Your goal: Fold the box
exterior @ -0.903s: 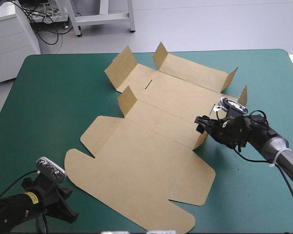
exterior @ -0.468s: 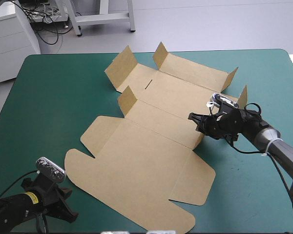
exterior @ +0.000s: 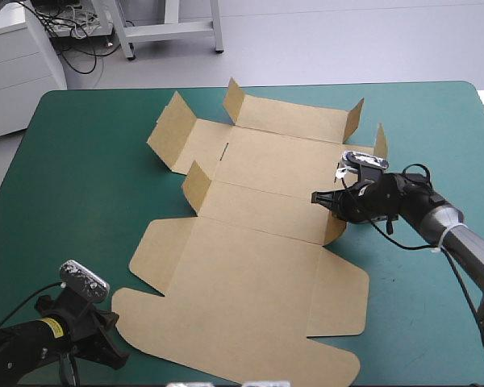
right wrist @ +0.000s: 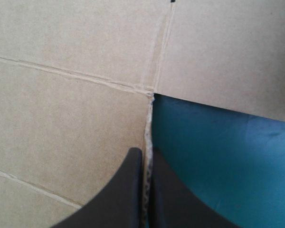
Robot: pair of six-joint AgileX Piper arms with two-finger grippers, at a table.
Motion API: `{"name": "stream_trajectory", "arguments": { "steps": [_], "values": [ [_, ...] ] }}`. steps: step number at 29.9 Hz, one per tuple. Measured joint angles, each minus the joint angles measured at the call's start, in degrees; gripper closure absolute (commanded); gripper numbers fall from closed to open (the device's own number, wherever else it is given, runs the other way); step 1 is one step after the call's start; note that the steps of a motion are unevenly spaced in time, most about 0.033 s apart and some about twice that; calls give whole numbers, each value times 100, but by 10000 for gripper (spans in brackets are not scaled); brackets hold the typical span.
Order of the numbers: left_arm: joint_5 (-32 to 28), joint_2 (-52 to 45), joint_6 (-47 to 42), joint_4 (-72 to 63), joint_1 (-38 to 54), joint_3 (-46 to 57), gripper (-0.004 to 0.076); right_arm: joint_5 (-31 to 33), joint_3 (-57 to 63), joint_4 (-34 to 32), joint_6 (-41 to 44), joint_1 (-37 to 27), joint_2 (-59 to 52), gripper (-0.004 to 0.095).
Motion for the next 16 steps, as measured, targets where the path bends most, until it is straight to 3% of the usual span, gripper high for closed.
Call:
{"name": "stream_trajectory", "arguments": {
  "steps": [9,16],
  "values": [
    [19,0,0,0,0,0,756,939,-1545,-1339,-878,0,9,931],
    [19,0,-39,0,0,0,756,1286,-2819,-1367,-2165,0,9,930]
  ]
}}
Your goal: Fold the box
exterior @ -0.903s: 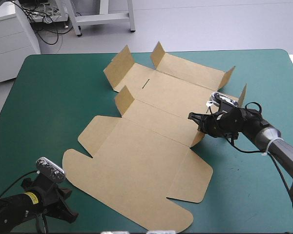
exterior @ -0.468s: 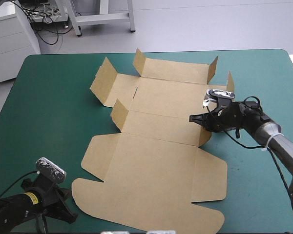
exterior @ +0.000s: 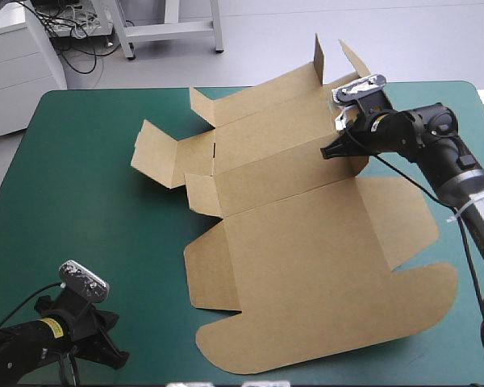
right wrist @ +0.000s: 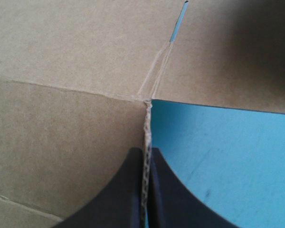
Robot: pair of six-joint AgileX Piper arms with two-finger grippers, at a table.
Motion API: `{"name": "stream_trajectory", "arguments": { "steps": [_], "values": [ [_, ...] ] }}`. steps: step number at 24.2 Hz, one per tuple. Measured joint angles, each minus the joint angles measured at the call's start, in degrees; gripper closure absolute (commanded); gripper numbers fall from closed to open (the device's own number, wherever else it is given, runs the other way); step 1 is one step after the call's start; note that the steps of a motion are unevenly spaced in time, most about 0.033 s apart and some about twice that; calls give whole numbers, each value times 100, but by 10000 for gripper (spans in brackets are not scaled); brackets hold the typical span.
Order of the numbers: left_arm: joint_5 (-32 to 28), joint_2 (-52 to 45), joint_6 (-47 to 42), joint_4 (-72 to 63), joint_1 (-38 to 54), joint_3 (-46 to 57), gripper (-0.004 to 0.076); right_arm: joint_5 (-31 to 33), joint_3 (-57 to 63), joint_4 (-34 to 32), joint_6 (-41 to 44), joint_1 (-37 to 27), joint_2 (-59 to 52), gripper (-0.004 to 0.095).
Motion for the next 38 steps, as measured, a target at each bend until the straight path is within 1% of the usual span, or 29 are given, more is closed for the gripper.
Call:
{"name": "stream_trajectory", "arguments": {
  "steps": [4,7,10,15,19,21,22,26,27,28,32,35,38],
  "values": [
    [0,0,-16,0,0,0,756,243,-433,180,-840,0,66,931],
    [0,0,-30,0,0,0,756,438,-593,276,-1318,0,240,931],
    [0,0,-41,0,0,0,756,490,-622,360,-1751,0,470,931],
    [0,0,-45,0,0,0,756,486,-622,716,-2682,0,834,932],
    [20,0,-45,0,0,-96,756,363,-629,1047,-3325,0,1027,932],
    [25,0,-48,0,0,-343,756,230,-629,1413,-3790,0,1124,932],
    [36,0,-48,0,0,-545,756,132,-629,1755,-4216,5,1162,932],
    [39,0,-48,0,0,-925,756,-43,-629,2516,-5105,27,1214,932],
    [39,0,-48,0,0,-1106,756,-148,-629,2758,-5497,98,1220,932],
    [39,0,-48,14,0,-1230,756,-217,-633,2861,-5868,194,1220,932],
    [-1,0,-48,158,0,-1304,756,-291,-639,2959,-6869,584,1226,932],
    [-1,0,-48,169,0,-1304,756,-327,-650,2972,-7317,740,1328,932],
    [-1,0,-109,169,0,-1309,756,-331,-650,3050,-7674,749,1533,931]
  ]
}}
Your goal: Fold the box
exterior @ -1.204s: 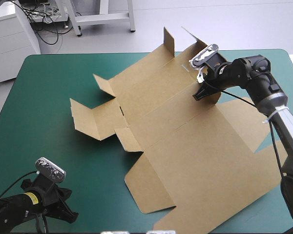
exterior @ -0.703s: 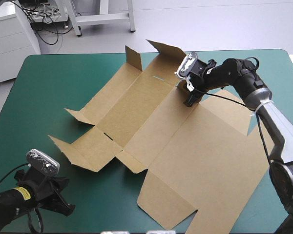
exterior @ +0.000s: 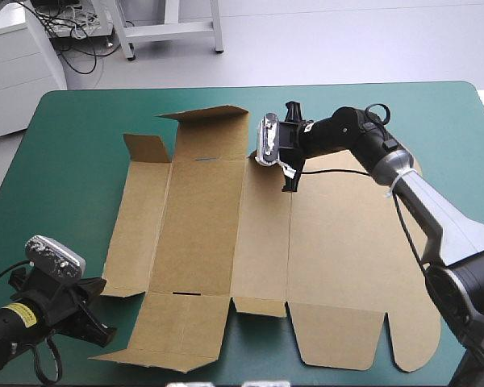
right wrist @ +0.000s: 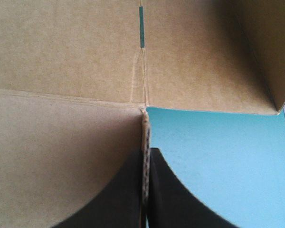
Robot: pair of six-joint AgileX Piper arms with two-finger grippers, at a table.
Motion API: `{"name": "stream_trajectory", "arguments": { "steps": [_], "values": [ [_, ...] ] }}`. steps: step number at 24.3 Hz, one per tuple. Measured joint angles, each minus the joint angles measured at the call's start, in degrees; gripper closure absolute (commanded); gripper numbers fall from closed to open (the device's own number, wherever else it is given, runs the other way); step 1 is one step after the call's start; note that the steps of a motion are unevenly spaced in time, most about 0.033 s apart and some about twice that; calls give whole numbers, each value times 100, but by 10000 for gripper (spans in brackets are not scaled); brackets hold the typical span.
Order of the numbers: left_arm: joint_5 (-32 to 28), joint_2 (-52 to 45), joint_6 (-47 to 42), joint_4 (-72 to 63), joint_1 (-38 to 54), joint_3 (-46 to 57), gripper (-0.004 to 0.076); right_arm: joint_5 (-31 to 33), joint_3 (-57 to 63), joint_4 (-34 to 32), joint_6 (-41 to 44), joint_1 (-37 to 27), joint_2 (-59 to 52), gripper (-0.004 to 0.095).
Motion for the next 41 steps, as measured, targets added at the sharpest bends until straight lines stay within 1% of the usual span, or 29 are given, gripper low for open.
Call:
{"name": "stream_trajectory", "arguments": {
  "steps": [5,9,11,13,14,16,17,18,20,23,24,25,26,27,28,29,30,31,32,33,34,38,40,41],
  "values": [
    [0,0,-1,7,0,0,756,-27,0,244,-129,0,87,931],
    [0,0,-1,7,0,0,756,-7,0,265,-347,0,87,930],
    [0,0,-17,7,0,0,756,36,0,280,-464,0,93,913],
    [0,0,-24,7,0,0,756,94,0,294,-547,0,93,863],
    [0,0,-24,7,0,0,756,110,0,294,-561,0,93,810],
    [0,0,-31,7,0,0,756,122,0,294,-607,0,93,672],
    [0,0,-31,7,0,0,756,122,0,294,-613,0,93,556],
    [0,0,-35,7,0,0,756,122,0,302,-620,0,93,387],
    [0,0,-42,7,0,0,756,122,0,309,-599,0,93,237],
    [0,0,-42,7,0,0,756,91,0,321,-197,0,66,262],
    [0,0,-42,7,0,0,756,91,0,313,-68,0,30,314],
    [0,0,-42,7,0,0,756,91,0,293,253,0,-81,402],
    [0,0,-42,7,0,0,756,91,0,190,608,0,-248,459],
    [0,0,-42,7,0,0,756,91,0,92,812,0,-345,583],
    [-5,0,-42,7,0,0,756,91,0,-154,1189,0,-533,662],
    [-5,0,-42,7,0,0,756,97,0,-336,1417,0,-639,812],
    [-5,0,-42,7,0,0,756,140,0,-776,1961,0,-821,895],
    [-5,0,-42,7,0,0,756,187,0,-1026,2269,0,-918,920],
    [-5,0,-42,7,0,0,756,305,0,-1520,2895,0,-1075,920],
    [-11,0,-42,7,0,0,756,392,0,-1808,3305,-5,-1149,922],
    [-24,0,-42,7,0,0,756,609,0,-2302,4137,-49,-1264,922],
    [-134,0,-42,7,0,-4,756,1175,-6,-2941,5786,-341,-1360,922],
    [-207,0,-42,7,0,-4,756,1570,-6,-3052,6382,-619,-1379,922],
    [-229,0,-42,17,0,-4,756,1752,-6,-3087,6549,-774,-1387,922]
  ]
}}
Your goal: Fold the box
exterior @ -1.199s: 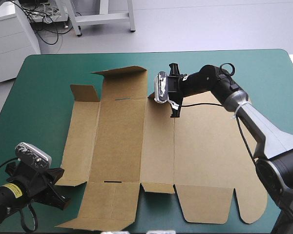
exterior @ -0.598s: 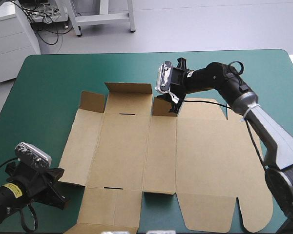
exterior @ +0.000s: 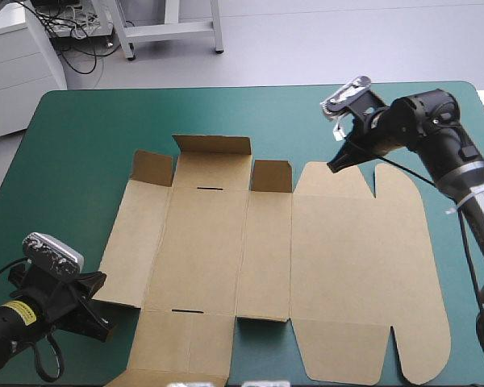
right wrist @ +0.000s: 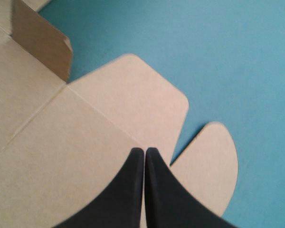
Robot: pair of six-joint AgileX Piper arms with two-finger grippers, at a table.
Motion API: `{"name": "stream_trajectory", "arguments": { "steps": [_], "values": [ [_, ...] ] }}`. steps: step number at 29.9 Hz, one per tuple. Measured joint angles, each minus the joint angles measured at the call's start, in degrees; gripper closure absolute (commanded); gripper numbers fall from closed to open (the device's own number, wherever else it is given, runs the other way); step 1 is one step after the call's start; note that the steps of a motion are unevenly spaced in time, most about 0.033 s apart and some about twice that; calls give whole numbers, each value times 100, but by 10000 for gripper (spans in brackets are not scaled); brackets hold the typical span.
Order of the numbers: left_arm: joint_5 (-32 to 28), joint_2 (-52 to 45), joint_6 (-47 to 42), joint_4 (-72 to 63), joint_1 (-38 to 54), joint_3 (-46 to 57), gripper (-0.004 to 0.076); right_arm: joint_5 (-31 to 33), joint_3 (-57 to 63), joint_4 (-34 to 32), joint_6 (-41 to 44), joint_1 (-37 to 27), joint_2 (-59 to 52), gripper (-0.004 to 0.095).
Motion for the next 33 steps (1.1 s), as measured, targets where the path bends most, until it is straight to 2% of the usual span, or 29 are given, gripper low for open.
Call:
{"name": "stream_trajectory", "arguments": {
  "steps": [5,13,25,33],
  "values": [
    [-60,0,5,132,0,0,756,436,329,135,368,-722,-246,922],
    [-75,0,5,184,0,0,756,224,1815,521,305,-1430,-1626,926],
    [-83,0,5,184,0,0,756,178,3604,1022,331,-1497,-4243,926],
    [-116,0,-67,184,0,0,756,281,4258,1067,496,-1497,-5379,926]
  ]
}}
